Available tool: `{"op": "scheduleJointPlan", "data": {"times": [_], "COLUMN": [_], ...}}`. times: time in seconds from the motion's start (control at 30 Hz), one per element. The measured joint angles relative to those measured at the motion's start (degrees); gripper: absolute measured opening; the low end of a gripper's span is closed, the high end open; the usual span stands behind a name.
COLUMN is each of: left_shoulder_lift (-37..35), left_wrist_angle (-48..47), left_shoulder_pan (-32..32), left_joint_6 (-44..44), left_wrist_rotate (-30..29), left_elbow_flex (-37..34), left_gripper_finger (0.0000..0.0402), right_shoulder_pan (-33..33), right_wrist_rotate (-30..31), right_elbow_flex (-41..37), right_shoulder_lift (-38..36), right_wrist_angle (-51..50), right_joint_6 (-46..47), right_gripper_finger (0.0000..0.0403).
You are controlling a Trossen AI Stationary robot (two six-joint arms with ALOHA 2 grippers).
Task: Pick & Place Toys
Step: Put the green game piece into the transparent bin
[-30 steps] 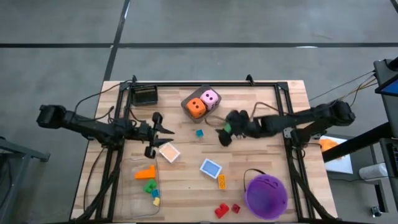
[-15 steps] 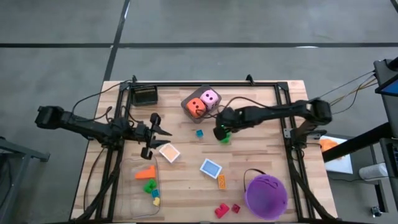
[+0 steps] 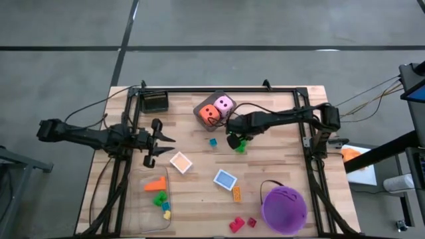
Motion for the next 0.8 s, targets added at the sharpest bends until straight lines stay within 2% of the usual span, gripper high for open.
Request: {"op": "scheduleJointPlan", "data": {"times": [0.17,0.37,0.53,0.67,0.8], "left_shoulder_lift": [-3.61,-3.55,-3.57,-3.55,-3.57], "left_wrist_angle": [-3.41,-4.26,-4.39,-4.43,-4.53], "left_shoulder_pan": [0.0,0.0,0.0,0.0,0.0], "left_joint_6": [-0.04,-0.44,-0.44,-0.46,-0.46], "left_wrist_rotate": [0.0,0.02,0.22,0.33,1.48], "left_elbow_flex": [0.0,0.0,0.0,0.0,0.0], "left_gripper_finger": [0.013,0.0129,0.0129,0.0129,0.0129], "right_shoulder_pan": [-1.22,-2.74,-3.04,-3.03,-2.21], "right_wrist_rotate": [-1.62,-5.79,-6.72,-6.6,-6.57], "right_elbow_flex": [-1.46,-4.25,-4.32,-4.21,-3.95], "right_shoulder_lift": [0.06,0.19,1.49,4.3,6.88], "right_wrist_angle": [0.98,7.95,10.67,11.15,11.75], "right_joint_6": [1.3,1.78,-0.45,-3.22,-6.55], "right_gripper_finger": [0.0369,0.0369,0.0365,0.0334,0.0271]}}
